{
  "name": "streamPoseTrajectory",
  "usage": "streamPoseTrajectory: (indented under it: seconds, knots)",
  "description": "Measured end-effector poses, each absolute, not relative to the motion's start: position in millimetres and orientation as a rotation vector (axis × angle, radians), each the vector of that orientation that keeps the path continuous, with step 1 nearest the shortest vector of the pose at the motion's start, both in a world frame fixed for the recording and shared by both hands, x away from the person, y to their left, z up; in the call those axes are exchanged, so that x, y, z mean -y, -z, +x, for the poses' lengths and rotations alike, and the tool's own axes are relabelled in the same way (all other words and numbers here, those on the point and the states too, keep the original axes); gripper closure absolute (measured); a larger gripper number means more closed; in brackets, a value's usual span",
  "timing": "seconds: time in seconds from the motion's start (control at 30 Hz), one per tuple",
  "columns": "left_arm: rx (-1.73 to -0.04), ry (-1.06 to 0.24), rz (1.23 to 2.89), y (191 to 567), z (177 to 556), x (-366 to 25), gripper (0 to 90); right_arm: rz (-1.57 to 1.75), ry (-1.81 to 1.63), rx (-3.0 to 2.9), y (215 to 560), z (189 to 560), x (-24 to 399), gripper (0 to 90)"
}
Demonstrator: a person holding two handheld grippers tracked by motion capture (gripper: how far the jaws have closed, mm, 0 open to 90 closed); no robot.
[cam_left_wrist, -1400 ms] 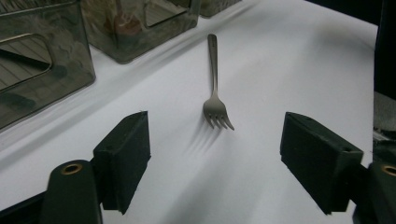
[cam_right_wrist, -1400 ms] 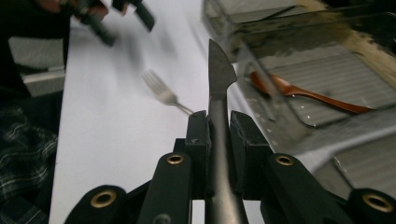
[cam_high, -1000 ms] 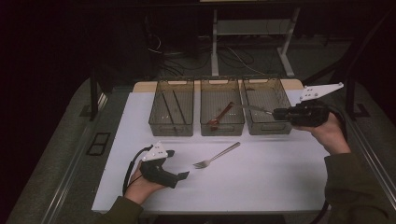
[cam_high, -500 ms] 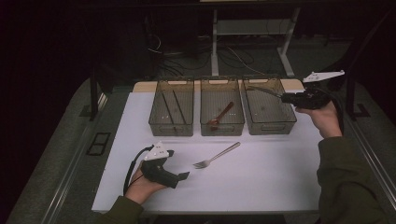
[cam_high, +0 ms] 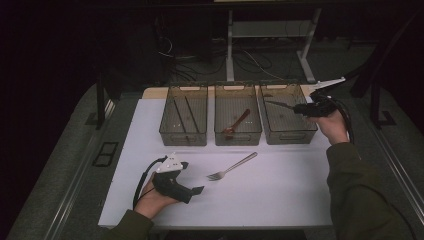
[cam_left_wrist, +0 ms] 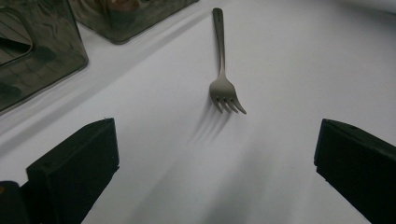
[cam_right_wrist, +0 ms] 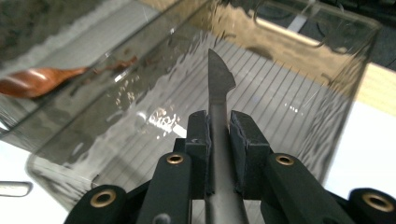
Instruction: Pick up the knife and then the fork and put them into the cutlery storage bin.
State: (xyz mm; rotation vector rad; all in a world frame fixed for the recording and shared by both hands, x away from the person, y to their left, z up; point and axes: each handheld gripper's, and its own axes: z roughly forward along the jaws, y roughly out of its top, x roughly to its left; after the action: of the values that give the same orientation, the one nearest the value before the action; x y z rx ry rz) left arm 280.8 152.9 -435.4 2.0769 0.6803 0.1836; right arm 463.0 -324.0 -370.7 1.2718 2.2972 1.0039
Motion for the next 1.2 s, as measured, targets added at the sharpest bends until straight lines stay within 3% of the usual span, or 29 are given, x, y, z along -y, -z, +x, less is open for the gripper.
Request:
streamPoseTrajectory:
  seconds: [0.37,0.5,0.77,1.2]
  knots:
    - [-0.667,-0.155,2.093,437,280,-151,0.0,1.306,-0.921,-2.342,388,468,315,75.5]
    - [-0.668,-0.154,2.094,437,280,-151,0.0,1.303,-1.012,-2.300,383,465,317,58.4]
    - [-0.666,-0.156,2.094,437,280,-151,0.0,1.258,-1.123,-2.233,364,446,319,38.4]
    - [-0.670,-0.163,2.091,436,281,-152,0.0,1.177,-1.249,-2.183,365,383,314,25.6]
